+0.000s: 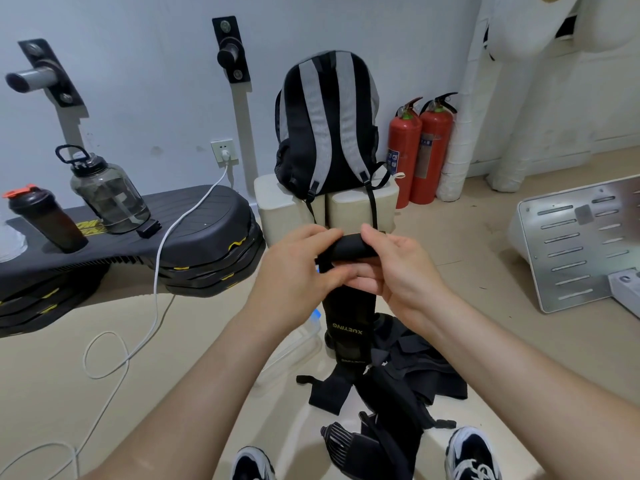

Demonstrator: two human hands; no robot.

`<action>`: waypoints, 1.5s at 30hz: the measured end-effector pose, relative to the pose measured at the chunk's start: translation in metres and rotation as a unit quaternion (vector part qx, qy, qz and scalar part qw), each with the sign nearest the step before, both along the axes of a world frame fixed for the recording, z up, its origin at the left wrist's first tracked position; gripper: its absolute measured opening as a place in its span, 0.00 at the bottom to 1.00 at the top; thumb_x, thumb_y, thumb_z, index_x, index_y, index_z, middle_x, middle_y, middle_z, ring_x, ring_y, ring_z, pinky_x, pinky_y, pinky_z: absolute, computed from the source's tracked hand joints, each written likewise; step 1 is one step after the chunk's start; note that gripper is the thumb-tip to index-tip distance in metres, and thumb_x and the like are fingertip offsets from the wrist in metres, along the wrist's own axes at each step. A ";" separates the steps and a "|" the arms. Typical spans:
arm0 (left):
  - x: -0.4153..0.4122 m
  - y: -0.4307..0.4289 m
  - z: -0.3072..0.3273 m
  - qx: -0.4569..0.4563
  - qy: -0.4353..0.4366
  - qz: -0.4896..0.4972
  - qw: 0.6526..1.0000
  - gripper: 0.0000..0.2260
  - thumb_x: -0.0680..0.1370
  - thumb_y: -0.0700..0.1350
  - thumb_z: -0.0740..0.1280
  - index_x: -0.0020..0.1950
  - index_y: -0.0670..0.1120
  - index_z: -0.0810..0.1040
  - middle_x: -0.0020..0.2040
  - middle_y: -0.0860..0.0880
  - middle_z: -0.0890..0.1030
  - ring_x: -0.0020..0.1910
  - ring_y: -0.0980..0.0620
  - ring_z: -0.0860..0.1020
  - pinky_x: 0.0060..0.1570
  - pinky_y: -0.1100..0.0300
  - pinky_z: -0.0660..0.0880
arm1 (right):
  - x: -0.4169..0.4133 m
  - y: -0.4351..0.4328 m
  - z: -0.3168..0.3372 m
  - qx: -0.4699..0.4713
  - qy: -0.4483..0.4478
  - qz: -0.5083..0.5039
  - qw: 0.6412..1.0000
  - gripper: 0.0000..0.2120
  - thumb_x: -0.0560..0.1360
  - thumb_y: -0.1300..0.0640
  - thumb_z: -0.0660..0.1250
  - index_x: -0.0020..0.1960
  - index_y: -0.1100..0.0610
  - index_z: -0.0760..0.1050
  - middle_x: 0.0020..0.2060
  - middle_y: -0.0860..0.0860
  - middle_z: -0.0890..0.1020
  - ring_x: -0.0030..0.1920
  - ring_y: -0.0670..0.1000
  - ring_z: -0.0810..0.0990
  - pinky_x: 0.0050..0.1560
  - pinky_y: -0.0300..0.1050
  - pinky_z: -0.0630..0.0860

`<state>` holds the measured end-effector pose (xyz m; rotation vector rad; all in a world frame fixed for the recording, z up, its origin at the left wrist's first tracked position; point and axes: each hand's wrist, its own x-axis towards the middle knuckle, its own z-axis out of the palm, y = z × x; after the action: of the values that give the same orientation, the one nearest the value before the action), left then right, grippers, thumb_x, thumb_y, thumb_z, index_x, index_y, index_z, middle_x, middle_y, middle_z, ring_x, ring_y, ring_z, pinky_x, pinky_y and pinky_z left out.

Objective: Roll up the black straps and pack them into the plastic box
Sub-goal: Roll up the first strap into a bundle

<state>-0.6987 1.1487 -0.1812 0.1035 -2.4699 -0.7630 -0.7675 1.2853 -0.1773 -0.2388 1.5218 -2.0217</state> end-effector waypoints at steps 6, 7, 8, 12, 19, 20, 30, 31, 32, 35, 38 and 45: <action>0.002 -0.007 0.003 -0.142 -0.041 -0.020 0.989 0.11 0.76 0.47 0.62 0.54 0.45 0.80 0.41 0.51 0.80 0.42 0.47 0.78 0.41 0.52 0.74 | -0.005 0.007 0.002 0.021 -0.004 0.052 0.998 0.16 0.84 0.52 0.59 0.56 0.62 0.80 0.45 0.60 0.87 0.49 0.55 0.87 0.49 0.50 0.84; 0.003 -0.009 0.006 -0.132 -0.052 -0.015 0.990 0.12 0.77 0.47 0.61 0.53 0.44 0.80 0.41 0.50 0.80 0.42 0.46 0.77 0.41 0.51 0.73 | -0.006 0.009 0.003 0.025 0.016 0.082 0.996 0.14 0.83 0.54 0.60 0.57 0.61 0.80 0.47 0.59 0.87 0.50 0.54 0.87 0.50 0.49 0.84; 0.003 -0.012 0.008 -0.118 -0.063 -0.013 0.991 0.11 0.78 0.46 0.61 0.54 0.45 0.80 0.40 0.50 0.80 0.42 0.46 0.77 0.41 0.51 0.73 | -0.006 0.011 0.004 0.042 0.053 0.110 0.992 0.11 0.82 0.55 0.62 0.58 0.60 0.80 0.48 0.57 0.87 0.51 0.52 0.86 0.51 0.48 0.84; 0.006 -0.024 0.017 -0.024 -0.131 -0.034 0.991 0.09 0.82 0.41 0.63 0.59 0.49 0.80 0.40 0.53 0.79 0.41 0.54 0.76 0.43 0.57 0.73 | -0.012 0.015 0.002 0.162 0.223 0.122 0.953 0.06 0.78 0.58 0.69 0.55 0.55 0.81 0.37 0.52 0.86 0.41 0.45 0.85 0.41 0.41 0.79; 0.007 -0.029 0.021 0.140 -0.159 -0.064 0.975 0.12 0.83 0.41 0.59 0.55 0.52 0.80 0.39 0.45 0.79 0.34 0.55 0.75 0.42 0.55 0.74 | -0.015 0.010 -0.002 0.193 0.367 0.019 0.910 0.07 0.76 0.50 0.72 0.39 0.43 0.79 0.44 0.46 0.76 0.43 0.41 0.77 0.45 0.38 0.73; 0.006 -0.030 0.021 0.162 -0.160 -0.067 0.971 0.11 0.82 0.44 0.59 0.53 0.52 0.81 0.37 0.45 0.78 0.33 0.55 0.74 0.41 0.55 0.73 | -0.012 0.009 -0.003 0.182 0.364 0.023 0.913 0.04 0.77 0.51 0.70 0.44 0.48 0.81 0.47 0.47 0.78 0.46 0.44 0.80 0.48 0.43 0.76; 0.004 -0.030 0.017 0.330 -0.187 -0.067 0.923 0.17 0.86 0.42 0.53 0.50 0.31 0.75 0.32 0.51 0.71 0.31 0.56 0.68 0.36 0.64 0.67 | -0.012 0.002 -0.006 0.076 0.195 0.016 0.978 0.09 0.76 0.56 0.72 0.54 0.55 0.76 0.39 0.51 0.86 0.42 0.52 0.86 0.45 0.49 0.82; 0.005 -0.030 0.018 0.344 -0.194 -0.074 0.916 0.17 0.86 0.43 0.53 0.49 0.32 0.74 0.31 0.53 0.70 0.31 0.55 0.66 0.35 0.64 0.66 | -0.012 0.003 -0.004 0.065 0.181 0.043 0.980 0.11 0.77 0.57 0.71 0.59 0.55 0.75 0.43 0.52 0.87 0.45 0.52 0.86 0.47 0.48 0.83; 0.006 -0.029 0.019 0.358 -0.203 -0.082 0.908 0.16 0.86 0.43 0.53 0.48 0.35 0.74 0.29 0.53 0.69 0.30 0.55 0.65 0.34 0.65 0.65 | -0.012 0.003 -0.003 0.059 0.183 0.070 0.979 0.11 0.78 0.58 0.69 0.61 0.55 0.76 0.45 0.52 0.87 0.48 0.52 0.86 0.50 0.47 0.83; 0.009 -0.028 0.024 0.392 -0.217 -0.110 0.887 0.15 0.86 0.43 0.53 0.49 0.39 0.76 0.29 0.52 0.71 0.30 0.53 0.65 0.32 0.65 0.65 | -0.014 0.002 -0.006 0.071 0.214 0.091 0.970 0.08 0.81 0.58 0.65 0.57 0.56 0.80 0.47 0.51 0.87 0.50 0.51 0.86 0.54 0.49 0.82; 0.007 -0.025 0.027 0.321 -0.186 -0.084 0.925 0.10 0.84 0.45 0.60 0.55 0.49 0.81 0.41 0.48 0.79 0.39 0.53 0.75 0.43 0.62 0.72 | -0.015 0.003 -0.007 0.095 0.226 0.057 0.968 0.08 0.81 0.56 0.65 0.56 0.56 0.81 0.46 0.52 0.87 0.50 0.52 0.86 0.57 0.55 0.81; 0.011 -0.016 0.029 0.108 -0.135 -0.076 0.982 0.26 0.73 0.42 0.76 0.69 0.58 0.76 0.56 0.65 0.80 0.57 0.69 0.77 0.57 0.74 0.72 | -0.011 0.002 -0.007 0.144 0.256 0.052 0.954 0.15 0.79 0.45 0.66 0.46 0.56 0.82 0.40 0.56 0.86 0.44 0.59 0.85 0.50 0.64 0.80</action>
<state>-0.6882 1.1329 -0.1523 0.1047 -2.6639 -1.1493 -0.7788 1.2872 -0.1847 -0.7513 2.0444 -1.7010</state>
